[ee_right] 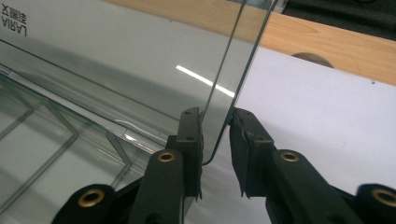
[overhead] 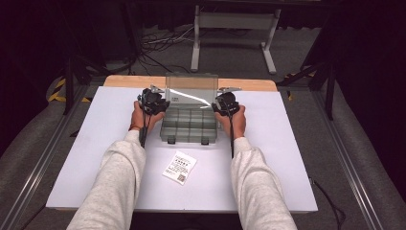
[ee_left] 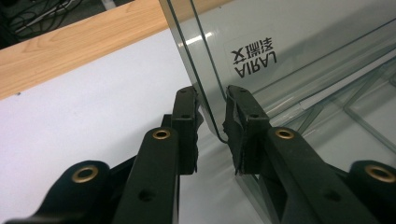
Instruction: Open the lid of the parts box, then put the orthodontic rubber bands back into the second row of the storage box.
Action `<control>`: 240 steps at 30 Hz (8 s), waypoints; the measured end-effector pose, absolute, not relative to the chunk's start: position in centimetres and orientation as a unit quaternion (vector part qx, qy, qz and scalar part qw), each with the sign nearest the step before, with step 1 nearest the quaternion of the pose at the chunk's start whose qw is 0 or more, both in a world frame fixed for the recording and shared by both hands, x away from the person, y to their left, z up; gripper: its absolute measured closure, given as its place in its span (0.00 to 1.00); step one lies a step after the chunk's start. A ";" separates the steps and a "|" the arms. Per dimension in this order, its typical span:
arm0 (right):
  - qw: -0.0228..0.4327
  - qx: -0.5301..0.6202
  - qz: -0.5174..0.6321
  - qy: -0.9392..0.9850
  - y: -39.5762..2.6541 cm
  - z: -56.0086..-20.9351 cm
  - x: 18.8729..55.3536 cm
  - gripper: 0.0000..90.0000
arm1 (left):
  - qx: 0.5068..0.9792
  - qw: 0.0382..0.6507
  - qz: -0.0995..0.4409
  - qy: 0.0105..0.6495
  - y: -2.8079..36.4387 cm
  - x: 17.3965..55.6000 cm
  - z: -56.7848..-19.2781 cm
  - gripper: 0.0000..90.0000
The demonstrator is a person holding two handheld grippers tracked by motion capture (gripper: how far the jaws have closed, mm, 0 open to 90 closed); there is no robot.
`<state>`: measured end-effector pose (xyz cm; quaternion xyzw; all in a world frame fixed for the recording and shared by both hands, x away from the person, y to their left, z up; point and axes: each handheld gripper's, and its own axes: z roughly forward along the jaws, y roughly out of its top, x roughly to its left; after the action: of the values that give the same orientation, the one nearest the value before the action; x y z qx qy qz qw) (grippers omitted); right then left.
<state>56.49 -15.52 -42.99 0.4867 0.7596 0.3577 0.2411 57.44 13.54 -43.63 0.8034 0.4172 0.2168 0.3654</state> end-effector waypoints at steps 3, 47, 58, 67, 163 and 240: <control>0.240 0.487 0.359 0.759 -15.5 -43.0 56.5 0.81 | 0.804 0.366 0.216 0.417 13.5 57.5 -43.7 0.82; 0.273 0.412 0.397 0.773 -15.5 -41.6 53.6 0.78 | 0.826 0.364 0.260 0.343 14.9 54.1 -41.4 0.78; 0.265 0.376 0.426 0.779 -15.7 -40.7 51.4 0.77 | 0.830 0.393 0.270 0.291 16.5 50.8 -39.7 0.76; 0.264 0.346 0.445 0.783 -15.4 -39.8 49.6 0.77 | 0.828 0.417 0.276 0.252 17.4 48.2 -38.7 0.75; 0.093 0.180 0.382 0.902 -8.2 -45.3 38.5 0.09 | 0.820 0.462 0.233 0.244 26.4 33.3 -45.0 0.05; 0.134 0.177 0.461 0.859 -12.2 -40.2 38.4 0.92 | 0.814 0.473 0.232 0.245 26.5 33.5 -45.0 0.05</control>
<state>38.41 -12.22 -40.20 0.1767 0.8595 0.4605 0.1342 33.53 26.54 -44.99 0.8143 0.2451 0.2315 0.4726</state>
